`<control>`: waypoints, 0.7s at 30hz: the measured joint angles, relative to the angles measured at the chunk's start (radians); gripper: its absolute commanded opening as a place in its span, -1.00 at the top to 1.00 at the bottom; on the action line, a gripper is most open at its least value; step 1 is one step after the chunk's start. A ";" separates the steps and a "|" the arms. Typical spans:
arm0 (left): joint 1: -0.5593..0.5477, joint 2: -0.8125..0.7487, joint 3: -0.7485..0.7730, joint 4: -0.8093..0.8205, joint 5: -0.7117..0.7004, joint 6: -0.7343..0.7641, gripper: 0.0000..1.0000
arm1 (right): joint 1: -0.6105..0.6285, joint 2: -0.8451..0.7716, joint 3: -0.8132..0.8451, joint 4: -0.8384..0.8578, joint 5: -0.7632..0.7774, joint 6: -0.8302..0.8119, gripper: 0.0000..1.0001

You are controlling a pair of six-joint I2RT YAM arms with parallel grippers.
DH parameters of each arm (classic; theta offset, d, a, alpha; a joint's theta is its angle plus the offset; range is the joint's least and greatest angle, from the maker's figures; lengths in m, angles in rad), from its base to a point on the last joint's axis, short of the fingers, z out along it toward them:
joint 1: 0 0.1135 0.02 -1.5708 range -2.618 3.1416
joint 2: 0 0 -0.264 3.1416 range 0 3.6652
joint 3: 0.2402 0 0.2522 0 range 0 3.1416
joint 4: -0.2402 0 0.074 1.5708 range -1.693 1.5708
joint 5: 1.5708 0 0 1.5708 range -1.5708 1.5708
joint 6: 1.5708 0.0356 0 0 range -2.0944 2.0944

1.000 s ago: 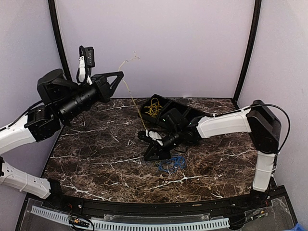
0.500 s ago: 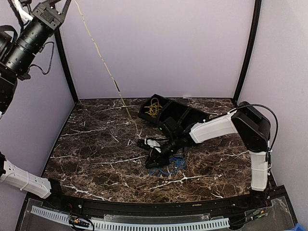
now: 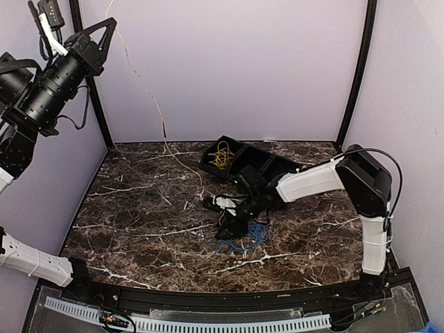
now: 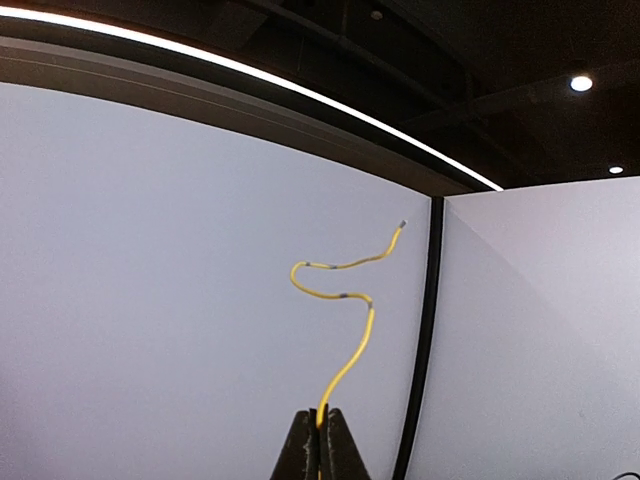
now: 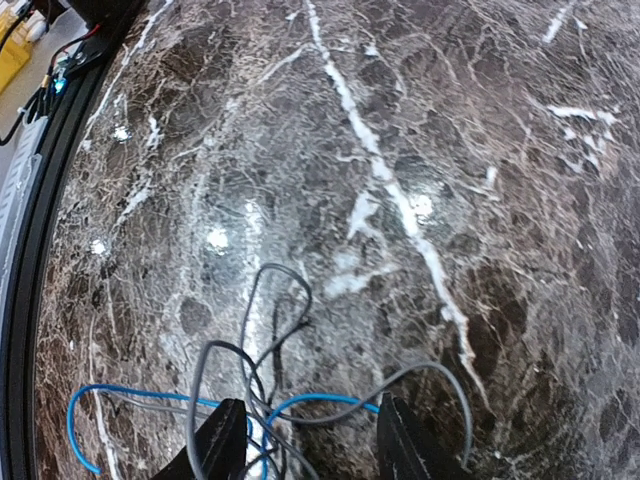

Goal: Untangle the cables

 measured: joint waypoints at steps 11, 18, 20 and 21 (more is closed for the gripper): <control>0.000 -0.070 0.159 0.058 -0.150 0.282 1.00 | -0.055 -0.006 0.002 -0.012 0.008 -0.019 -0.04; 0.000 -0.146 0.050 0.163 -0.236 0.381 1.00 | -0.055 -0.008 0.003 -0.030 0.012 -0.034 -0.07; 0.000 -0.150 -0.040 0.165 -0.259 0.372 1.00 | -0.055 -0.015 0.003 -0.046 0.020 -0.041 -0.08; 0.000 -0.148 -0.064 0.159 -0.266 0.368 1.00 | -0.055 -0.023 0.003 -0.054 0.023 -0.045 -0.10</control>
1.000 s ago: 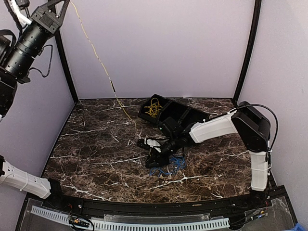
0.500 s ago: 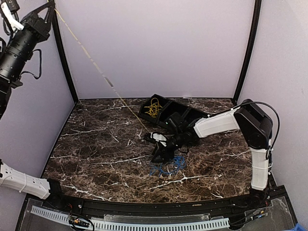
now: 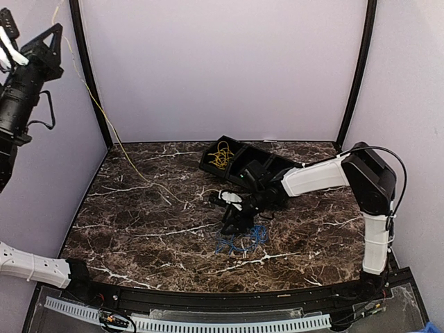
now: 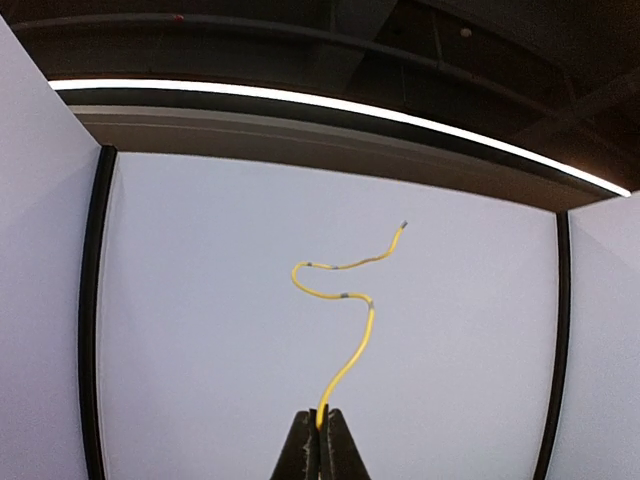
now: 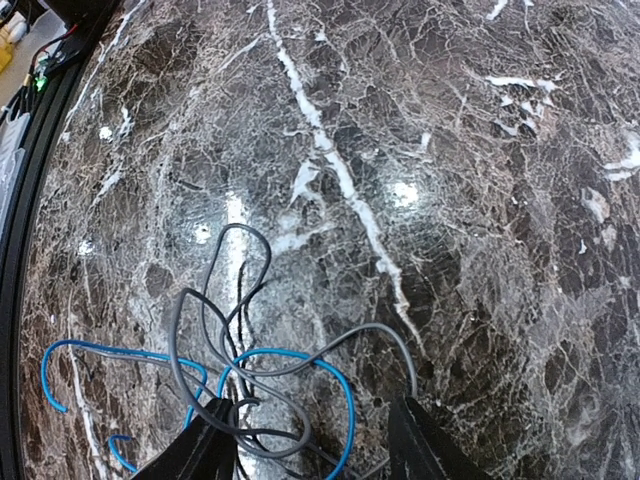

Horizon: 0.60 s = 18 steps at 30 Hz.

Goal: Untangle the cables

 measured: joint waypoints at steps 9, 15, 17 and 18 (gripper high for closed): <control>0.000 0.012 -0.347 -0.077 -0.060 -0.222 1.00 | 0.000 -0.082 0.089 -0.234 -0.030 -0.168 -0.20; 0.032 0.029 -0.545 -0.159 -0.006 -0.447 1.00 | 0.006 -0.151 0.143 -0.352 -0.017 -0.211 -0.21; 0.052 0.050 -0.576 -0.178 0.063 -0.507 1.00 | 0.008 -0.155 0.167 -0.383 -0.005 -0.217 -0.21; 0.063 0.065 -0.590 -0.184 0.110 -0.533 1.00 | 0.009 -0.155 0.175 -0.391 -0.002 -0.220 -0.22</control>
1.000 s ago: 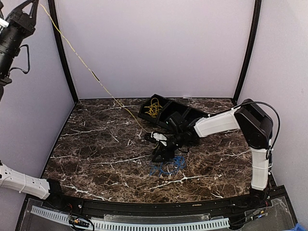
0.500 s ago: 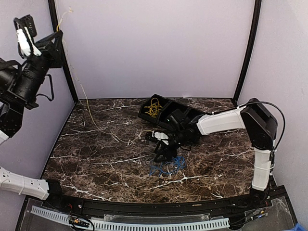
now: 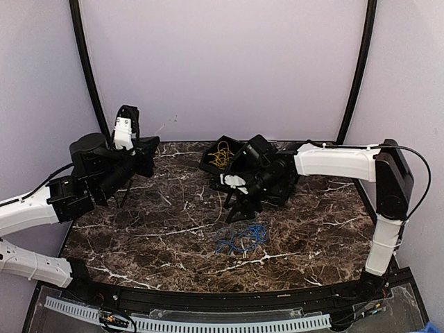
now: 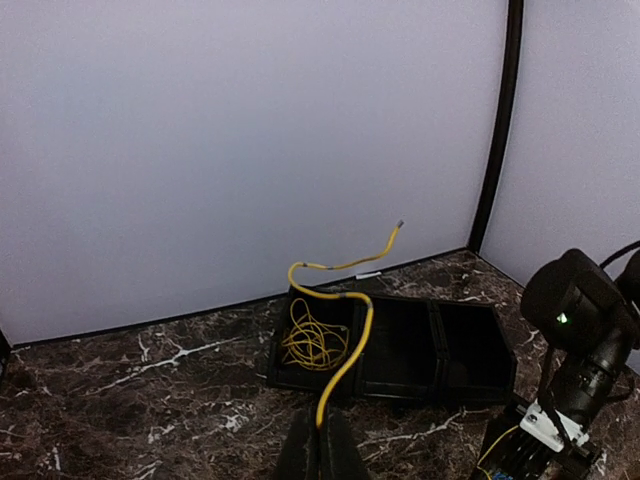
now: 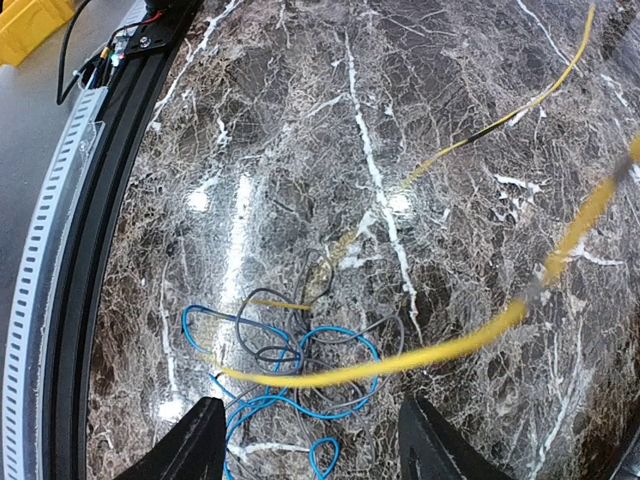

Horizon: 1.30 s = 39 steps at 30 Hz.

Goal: Untangle the cables

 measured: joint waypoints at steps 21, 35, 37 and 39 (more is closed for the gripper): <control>0.108 0.272 -0.182 0.270 0.599 -0.203 1.00 | 0.026 0.025 0.161 -0.094 0.029 0.009 -0.25; 0.123 0.069 -0.164 0.231 0.405 -0.183 1.00 | 0.029 0.146 0.149 0.066 -0.042 0.181 -0.28; 0.123 0.029 -0.170 0.231 0.373 -0.183 1.00 | 0.030 0.166 0.153 0.085 -0.079 0.216 -0.27; 0.123 -0.011 -0.181 0.232 0.345 -0.184 1.00 | 0.032 0.177 0.156 0.107 -0.103 0.246 -0.26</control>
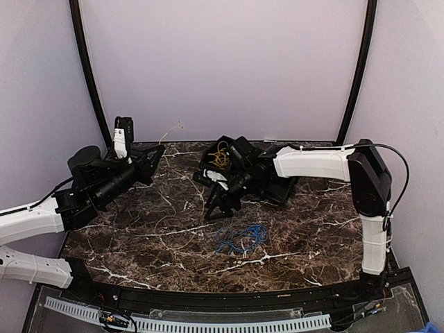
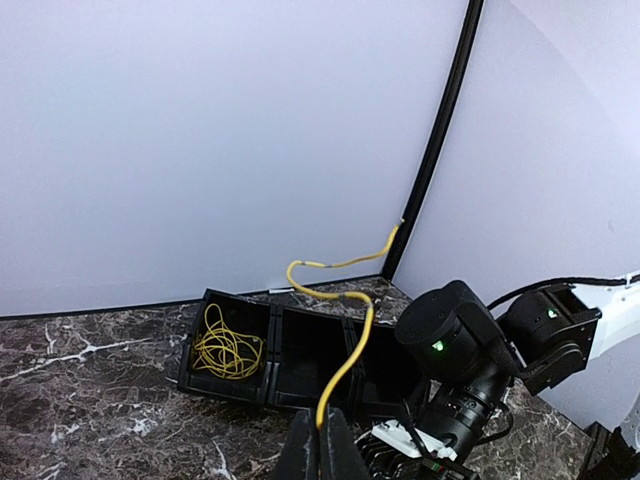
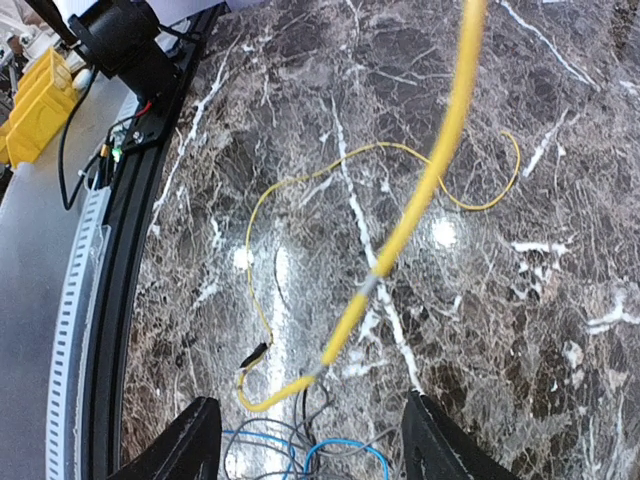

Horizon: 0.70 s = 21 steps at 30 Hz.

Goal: Untangle the cables

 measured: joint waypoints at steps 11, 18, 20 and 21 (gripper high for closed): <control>0.000 -0.081 -0.042 0.001 -0.074 -0.002 1.00 | 0.006 0.016 0.042 0.098 -0.111 0.119 0.00; 0.000 -0.090 -0.065 0.001 -0.083 -0.010 1.00 | 0.010 0.021 0.058 0.117 -0.163 0.159 0.76; 0.000 -0.098 -0.068 0.002 -0.087 -0.012 1.00 | 0.010 0.025 0.064 0.120 -0.175 0.166 1.00; 0.000 -0.101 -0.070 0.002 -0.089 -0.013 1.00 | 0.010 0.026 0.066 0.121 -0.179 0.161 1.00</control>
